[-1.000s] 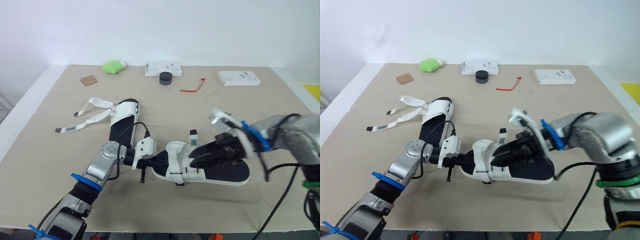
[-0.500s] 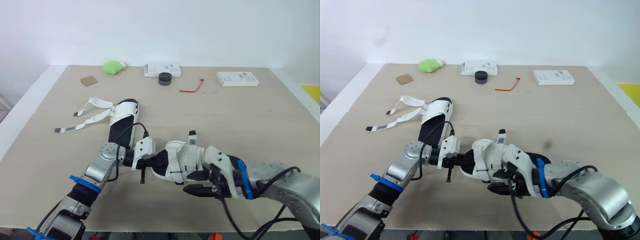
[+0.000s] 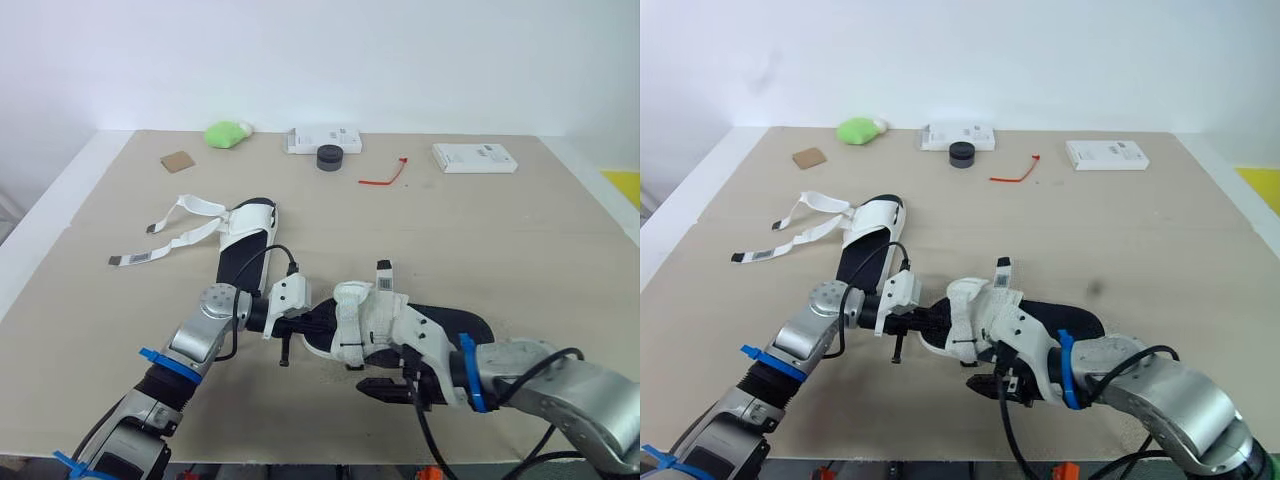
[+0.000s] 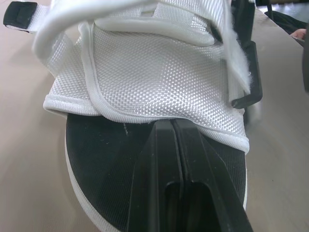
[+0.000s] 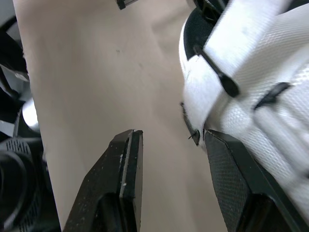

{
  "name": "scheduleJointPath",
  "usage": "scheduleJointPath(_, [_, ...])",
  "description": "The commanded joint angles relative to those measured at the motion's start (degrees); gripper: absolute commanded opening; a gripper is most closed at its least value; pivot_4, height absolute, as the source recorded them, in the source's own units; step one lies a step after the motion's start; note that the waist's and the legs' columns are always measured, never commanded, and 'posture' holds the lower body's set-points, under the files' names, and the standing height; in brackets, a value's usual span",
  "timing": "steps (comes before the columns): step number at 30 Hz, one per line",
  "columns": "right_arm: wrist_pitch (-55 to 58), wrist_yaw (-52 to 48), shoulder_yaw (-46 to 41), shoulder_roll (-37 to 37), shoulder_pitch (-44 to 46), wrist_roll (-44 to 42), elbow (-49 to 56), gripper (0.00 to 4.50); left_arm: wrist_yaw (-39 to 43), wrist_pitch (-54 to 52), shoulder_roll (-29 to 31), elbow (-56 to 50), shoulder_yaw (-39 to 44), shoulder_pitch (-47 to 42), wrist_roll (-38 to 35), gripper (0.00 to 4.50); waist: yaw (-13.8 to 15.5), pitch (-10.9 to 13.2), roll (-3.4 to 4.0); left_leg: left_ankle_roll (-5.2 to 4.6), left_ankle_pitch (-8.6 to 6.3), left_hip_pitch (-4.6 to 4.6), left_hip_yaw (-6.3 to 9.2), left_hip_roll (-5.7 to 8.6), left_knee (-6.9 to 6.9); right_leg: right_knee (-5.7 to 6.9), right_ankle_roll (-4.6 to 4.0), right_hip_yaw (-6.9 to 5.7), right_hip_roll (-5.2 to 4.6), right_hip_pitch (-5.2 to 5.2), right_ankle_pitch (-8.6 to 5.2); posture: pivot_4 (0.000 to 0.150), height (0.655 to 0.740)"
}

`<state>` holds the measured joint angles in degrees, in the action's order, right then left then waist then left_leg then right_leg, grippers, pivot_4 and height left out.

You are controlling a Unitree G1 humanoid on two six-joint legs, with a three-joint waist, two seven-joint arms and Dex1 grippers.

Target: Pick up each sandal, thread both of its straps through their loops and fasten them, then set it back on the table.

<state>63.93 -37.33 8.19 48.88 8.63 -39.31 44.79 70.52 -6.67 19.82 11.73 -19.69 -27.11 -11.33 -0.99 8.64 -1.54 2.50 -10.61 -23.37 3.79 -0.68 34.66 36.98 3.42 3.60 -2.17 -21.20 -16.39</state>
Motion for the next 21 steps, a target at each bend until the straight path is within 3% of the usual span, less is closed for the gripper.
scheduleJointPath(1, [-0.2,2.5,-0.4,-1.0,1.9,2.1,-2.2,2.25,0.2,-2.0,1.1,4.3,-3.7,2.3,3.6,0.00,0.0,0.0,-0.02,-0.03,0.02,0.01,0.00,0.00,0.00,0.00,0.01,0.00,0.00,0.00,0.02,0.150,0.7400])
scheduleJointPath(15, [0.5,2.1,-2.0,-1.0,1.5,2.3,-5.4,2.25,0.3,-1.6,1.2,4.6,-3.8,2.3,3.8,0.00,-0.1,0.0,-0.02,-0.12,0.07,0.03,0.08,-0.05,0.00,0.00,-0.05,-0.13,-0.03,0.01,0.08,0.150,0.7400])
scheduleJointPath(21, [1.5,2.6,-6.1,-3.9,-0.5,-1.7,-5.0,2.25,0.3,-1.4,1.1,4.8,-3.9,2.3,3.8,0.00,-0.1,0.0,-0.03,-0.12,0.08,-0.02,0.09,-0.03,-0.01,0.00,-0.04,-0.13,-0.02,0.00,0.08,0.150,0.7400])
